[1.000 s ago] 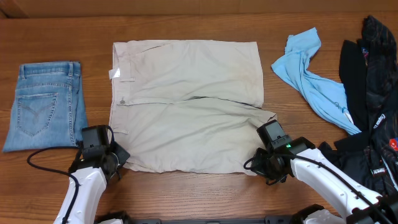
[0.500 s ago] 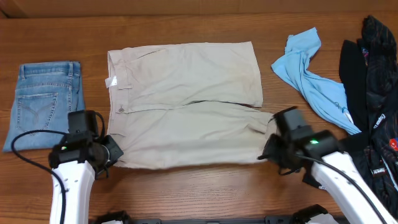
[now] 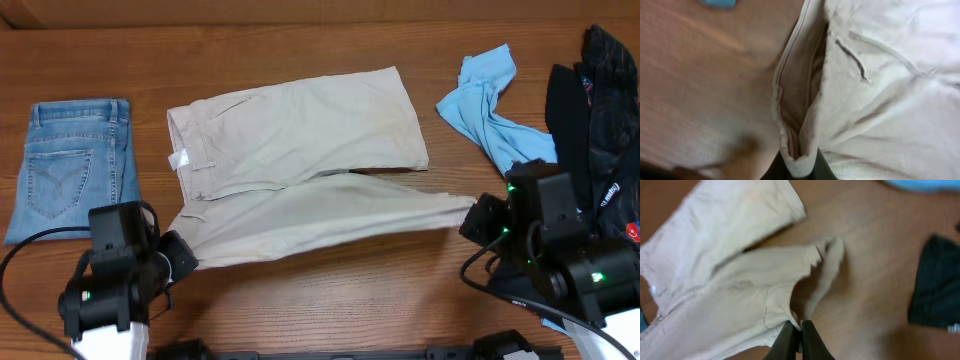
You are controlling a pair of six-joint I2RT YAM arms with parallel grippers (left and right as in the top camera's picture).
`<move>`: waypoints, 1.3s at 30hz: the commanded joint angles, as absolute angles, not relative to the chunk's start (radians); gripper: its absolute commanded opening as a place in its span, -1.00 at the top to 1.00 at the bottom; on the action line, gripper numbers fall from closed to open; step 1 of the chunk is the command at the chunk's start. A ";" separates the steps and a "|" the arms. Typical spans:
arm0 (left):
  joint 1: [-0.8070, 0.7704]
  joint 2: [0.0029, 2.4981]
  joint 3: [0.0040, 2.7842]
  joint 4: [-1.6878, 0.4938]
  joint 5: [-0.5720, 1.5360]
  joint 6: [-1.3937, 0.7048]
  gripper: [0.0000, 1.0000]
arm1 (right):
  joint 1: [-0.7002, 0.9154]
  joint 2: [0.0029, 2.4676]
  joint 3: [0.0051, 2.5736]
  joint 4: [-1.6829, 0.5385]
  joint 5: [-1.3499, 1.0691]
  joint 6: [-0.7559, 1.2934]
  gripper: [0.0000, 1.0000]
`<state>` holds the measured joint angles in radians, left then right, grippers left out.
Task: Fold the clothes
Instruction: 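Lift the bottom hem with both grippers and fold it up to the waistband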
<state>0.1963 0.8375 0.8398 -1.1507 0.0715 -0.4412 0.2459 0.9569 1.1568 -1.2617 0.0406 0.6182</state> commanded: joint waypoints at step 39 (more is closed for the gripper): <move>0.196 1.727 0.869 0.410 0.019 -0.433 0.40 | 0.195 1.955 1.486 -0.343 0.121 0.257 0.81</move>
<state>0.1856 1.7031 0.8494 0.3717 0.0578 -0.4416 0.2153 1.9358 1.4586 -0.3798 0.0875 0.2611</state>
